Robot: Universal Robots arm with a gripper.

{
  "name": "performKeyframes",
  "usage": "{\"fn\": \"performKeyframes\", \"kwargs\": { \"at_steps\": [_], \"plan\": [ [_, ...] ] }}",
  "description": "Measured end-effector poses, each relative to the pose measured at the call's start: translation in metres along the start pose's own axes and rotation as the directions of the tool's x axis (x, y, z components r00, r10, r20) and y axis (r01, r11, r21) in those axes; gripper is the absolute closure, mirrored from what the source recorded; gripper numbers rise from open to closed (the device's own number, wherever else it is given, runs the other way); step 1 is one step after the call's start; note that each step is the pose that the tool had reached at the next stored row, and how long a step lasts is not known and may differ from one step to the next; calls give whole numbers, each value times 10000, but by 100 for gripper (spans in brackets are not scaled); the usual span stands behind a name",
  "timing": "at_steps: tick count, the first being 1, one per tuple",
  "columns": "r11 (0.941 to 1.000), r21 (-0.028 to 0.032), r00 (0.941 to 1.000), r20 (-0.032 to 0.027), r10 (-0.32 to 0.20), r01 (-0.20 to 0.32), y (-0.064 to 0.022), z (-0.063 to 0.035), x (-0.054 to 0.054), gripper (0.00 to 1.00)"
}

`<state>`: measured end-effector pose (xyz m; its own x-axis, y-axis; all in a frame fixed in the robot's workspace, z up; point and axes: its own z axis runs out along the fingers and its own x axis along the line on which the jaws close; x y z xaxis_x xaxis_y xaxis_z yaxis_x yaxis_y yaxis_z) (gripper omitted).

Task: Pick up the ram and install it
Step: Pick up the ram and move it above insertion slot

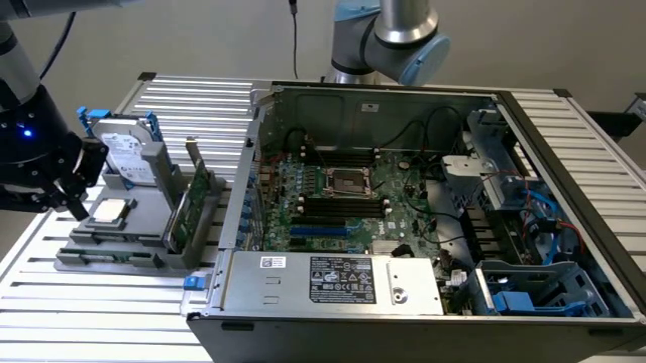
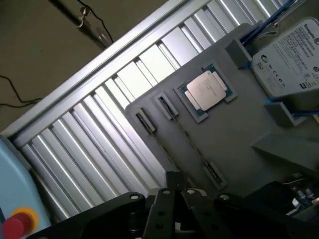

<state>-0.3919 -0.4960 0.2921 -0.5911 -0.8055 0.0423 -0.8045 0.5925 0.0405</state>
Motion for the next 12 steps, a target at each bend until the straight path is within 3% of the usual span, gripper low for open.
{"fn": "performKeyframes", "kwargs": {
  "at_steps": [6, 12],
  "plan": [
    [9941, 54, 9941, -39, -1086, 1086, -2, 52, -2, 89],
    [9764, 132, 9765, -71, -2153, 2153, -4, 104, -4, 89]
  ]
}}
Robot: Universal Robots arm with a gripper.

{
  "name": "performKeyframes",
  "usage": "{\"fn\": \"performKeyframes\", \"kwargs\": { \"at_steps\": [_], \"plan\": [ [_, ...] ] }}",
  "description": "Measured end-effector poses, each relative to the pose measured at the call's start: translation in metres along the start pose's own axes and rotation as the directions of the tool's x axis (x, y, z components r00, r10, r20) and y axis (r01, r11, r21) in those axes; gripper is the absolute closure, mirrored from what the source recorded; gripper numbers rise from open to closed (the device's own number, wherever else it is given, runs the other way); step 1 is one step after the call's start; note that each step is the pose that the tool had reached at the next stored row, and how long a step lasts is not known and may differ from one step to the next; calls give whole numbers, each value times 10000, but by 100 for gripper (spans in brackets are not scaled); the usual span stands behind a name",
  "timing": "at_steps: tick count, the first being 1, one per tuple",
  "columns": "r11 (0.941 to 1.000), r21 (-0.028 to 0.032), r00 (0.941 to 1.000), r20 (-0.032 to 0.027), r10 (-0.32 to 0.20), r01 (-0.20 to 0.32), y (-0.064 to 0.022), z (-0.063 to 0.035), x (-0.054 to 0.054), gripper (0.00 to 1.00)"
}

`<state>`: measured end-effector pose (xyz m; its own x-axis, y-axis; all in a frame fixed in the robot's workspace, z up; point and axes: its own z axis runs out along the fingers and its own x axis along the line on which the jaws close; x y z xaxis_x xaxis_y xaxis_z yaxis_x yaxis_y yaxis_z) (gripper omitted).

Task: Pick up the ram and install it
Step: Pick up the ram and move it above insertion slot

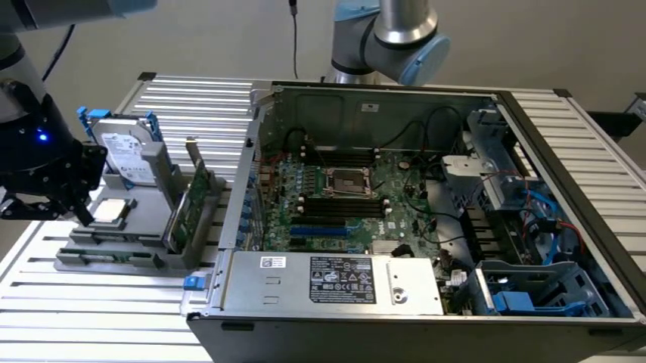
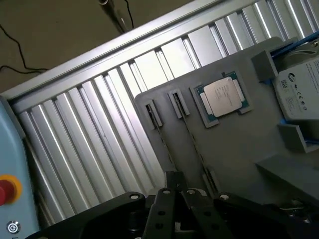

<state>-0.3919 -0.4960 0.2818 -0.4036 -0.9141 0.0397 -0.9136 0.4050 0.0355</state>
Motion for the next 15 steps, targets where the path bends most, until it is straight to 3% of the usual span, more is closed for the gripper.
{"fn": "performKeyframes", "kwargs": {
  "at_steps": [4, 8, 15],
  "plan": [
    [9973, 76, 9973, -8, -733, 733, -2, 39, -2, 89],
    [9895, 146, 9896, -22, -1440, 1440, -3, 76, -3, 89],
    [9630, 234, 9633, -66, -2683, 2684, -6, 155, -6, 89]
  ]
}}
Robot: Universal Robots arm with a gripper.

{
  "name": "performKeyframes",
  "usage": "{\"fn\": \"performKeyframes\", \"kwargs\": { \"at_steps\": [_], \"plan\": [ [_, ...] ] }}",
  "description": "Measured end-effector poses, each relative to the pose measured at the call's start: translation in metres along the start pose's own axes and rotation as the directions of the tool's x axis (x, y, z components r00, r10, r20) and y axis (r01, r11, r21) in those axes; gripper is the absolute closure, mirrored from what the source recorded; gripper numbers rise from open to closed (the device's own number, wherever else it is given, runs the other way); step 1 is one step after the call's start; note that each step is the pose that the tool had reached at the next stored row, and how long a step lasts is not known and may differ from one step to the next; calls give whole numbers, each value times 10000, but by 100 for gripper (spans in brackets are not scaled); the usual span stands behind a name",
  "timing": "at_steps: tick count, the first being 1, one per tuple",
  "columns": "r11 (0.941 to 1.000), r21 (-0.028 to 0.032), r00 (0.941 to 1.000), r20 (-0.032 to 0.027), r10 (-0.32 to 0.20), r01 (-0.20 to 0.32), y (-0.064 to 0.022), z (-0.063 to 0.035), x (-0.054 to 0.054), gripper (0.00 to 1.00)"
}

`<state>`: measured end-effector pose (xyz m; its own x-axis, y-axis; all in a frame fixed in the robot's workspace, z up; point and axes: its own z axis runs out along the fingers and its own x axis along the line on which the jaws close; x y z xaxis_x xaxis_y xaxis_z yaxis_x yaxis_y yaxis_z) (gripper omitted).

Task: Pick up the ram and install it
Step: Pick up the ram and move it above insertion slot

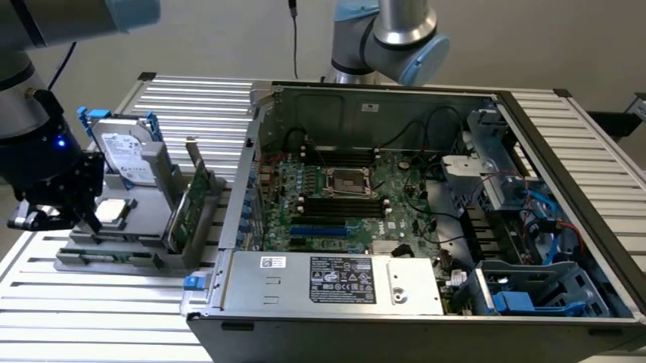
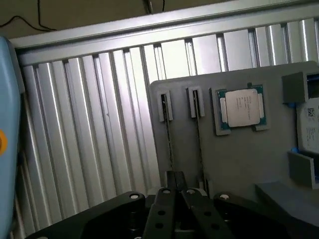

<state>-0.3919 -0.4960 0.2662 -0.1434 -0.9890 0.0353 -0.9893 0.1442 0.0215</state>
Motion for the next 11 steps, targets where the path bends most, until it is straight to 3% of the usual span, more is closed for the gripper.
{"fn": "performKeyframes", "kwargs": {
  "at_steps": [6, 10, 11],
  "plan": [
    [9945, 43, 9945, -24, -1042, 1042, -1, 48, -1, 89],
    [9941, 48, 9941, -23, -1087, 1087, -1, 51, 3, 83],
    [9940, 49, 9940, -22, -1090, 1090, -3, 53, 6, 76]
  ]
}}
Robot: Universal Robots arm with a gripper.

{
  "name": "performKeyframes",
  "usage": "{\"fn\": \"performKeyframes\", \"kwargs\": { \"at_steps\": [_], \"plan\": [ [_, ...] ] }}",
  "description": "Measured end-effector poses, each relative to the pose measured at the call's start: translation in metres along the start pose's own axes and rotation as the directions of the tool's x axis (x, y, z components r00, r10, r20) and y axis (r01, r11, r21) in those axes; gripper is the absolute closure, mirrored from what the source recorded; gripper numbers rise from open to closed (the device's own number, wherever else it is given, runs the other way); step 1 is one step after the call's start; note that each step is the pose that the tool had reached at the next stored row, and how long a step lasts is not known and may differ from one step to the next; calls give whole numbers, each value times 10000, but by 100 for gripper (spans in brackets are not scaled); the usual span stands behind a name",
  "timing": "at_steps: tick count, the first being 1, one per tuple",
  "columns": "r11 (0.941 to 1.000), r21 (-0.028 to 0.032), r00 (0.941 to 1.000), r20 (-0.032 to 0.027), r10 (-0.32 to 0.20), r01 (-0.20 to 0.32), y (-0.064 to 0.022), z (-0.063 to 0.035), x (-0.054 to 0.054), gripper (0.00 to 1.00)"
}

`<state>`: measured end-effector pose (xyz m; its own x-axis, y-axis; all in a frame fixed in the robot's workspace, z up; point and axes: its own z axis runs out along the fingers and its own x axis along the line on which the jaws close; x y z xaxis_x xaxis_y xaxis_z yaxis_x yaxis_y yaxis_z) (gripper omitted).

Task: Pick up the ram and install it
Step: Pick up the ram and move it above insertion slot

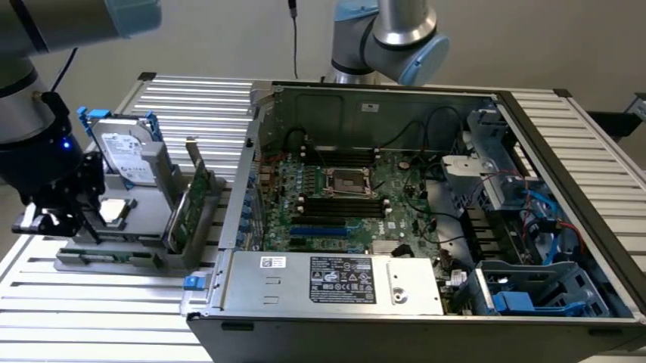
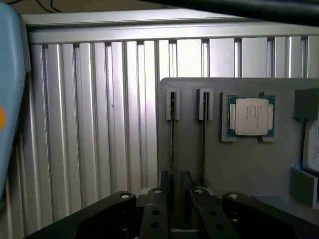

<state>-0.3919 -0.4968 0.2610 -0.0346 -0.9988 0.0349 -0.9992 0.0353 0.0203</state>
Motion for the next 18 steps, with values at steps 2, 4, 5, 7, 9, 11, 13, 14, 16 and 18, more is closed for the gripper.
{"fn": "performKeyframes", "kwargs": {
  "at_steps": [2, 4, 5, 7, 9, 11, 13, 14, 16, 18],
  "plan": [
    [10000, -1, 10000, -1, 2, -2, 1, 17, 1, 70],
    [10000, -2, 10000, -2, 0, 0, -1, 52, 2, 64],
    [10000, -2, 10000, -2, 1, -1, -1, 71, 2, 64],
    [10000, -1, 10000, -1, 1, -1, -2, 107, 3, 64],
    [10000, -2, 10000, -2, 1, -1, -3, 144, 4, 64],
    [10000, -2, 10000, -1, 1, -1, -3, 181, 4, 64],
    [10000, -2, 10000, -2, 0, 0, -4, 217, 4, 64],
    [10000, -1, 10000, -1, 1, -1, -5, 235, 4, 64],
    [10000, -1, 10000, -1, -1, 1, -6, 271, 4, 64],
    [10000, -2, 10000, -2, -2, 2, -6, 307, 4, 64]
  ]
}}
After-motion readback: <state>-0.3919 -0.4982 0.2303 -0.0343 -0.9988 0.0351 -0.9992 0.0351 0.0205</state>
